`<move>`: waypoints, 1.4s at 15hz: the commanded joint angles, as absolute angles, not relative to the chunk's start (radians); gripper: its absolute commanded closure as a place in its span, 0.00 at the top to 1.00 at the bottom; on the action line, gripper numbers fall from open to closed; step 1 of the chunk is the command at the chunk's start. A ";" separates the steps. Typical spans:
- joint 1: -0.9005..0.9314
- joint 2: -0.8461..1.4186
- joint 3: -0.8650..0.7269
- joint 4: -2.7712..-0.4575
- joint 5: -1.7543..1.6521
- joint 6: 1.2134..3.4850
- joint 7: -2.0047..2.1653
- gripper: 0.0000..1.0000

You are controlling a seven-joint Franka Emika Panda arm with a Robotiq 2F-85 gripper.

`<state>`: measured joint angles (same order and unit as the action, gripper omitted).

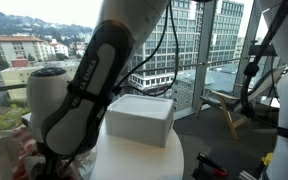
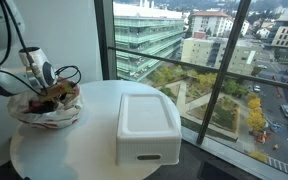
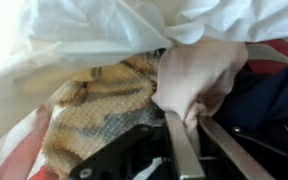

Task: Remove all the laundry from the plastic and place it on top of the box

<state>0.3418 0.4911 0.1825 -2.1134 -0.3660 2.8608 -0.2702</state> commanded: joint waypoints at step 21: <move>0.319 0.083 0.248 -2.382 0.234 2.907 -0.408 0.11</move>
<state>0.3204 0.0128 0.1897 -2.4178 0.0425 2.8027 -0.2815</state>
